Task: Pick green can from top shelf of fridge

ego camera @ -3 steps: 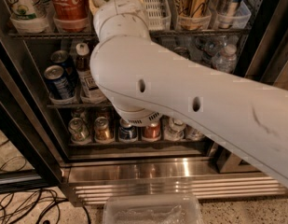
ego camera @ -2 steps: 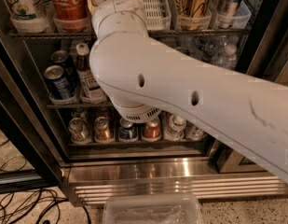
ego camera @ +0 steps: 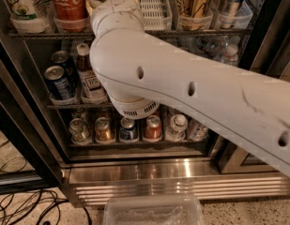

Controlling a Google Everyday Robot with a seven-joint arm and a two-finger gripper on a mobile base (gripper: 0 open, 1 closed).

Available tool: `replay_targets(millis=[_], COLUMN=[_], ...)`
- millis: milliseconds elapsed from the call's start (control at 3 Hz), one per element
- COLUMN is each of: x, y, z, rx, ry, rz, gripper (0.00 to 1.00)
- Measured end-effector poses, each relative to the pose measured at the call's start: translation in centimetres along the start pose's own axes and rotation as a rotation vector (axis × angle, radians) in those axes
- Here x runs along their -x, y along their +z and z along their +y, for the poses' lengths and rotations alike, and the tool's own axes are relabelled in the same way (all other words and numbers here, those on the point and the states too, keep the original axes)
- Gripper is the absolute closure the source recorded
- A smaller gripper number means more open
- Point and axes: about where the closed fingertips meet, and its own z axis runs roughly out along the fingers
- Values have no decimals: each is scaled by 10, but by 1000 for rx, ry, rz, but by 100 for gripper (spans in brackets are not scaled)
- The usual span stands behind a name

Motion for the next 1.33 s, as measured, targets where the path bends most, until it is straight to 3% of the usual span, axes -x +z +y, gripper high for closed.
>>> replay_targets(millis=[333,1000,1333], x=[-4,-4,-3], y=[5,5,5], z=[3,3,3], rx=[7,11,12], ry=[5,15,15], rz=[9,7,6], gripper=[43,86,100])
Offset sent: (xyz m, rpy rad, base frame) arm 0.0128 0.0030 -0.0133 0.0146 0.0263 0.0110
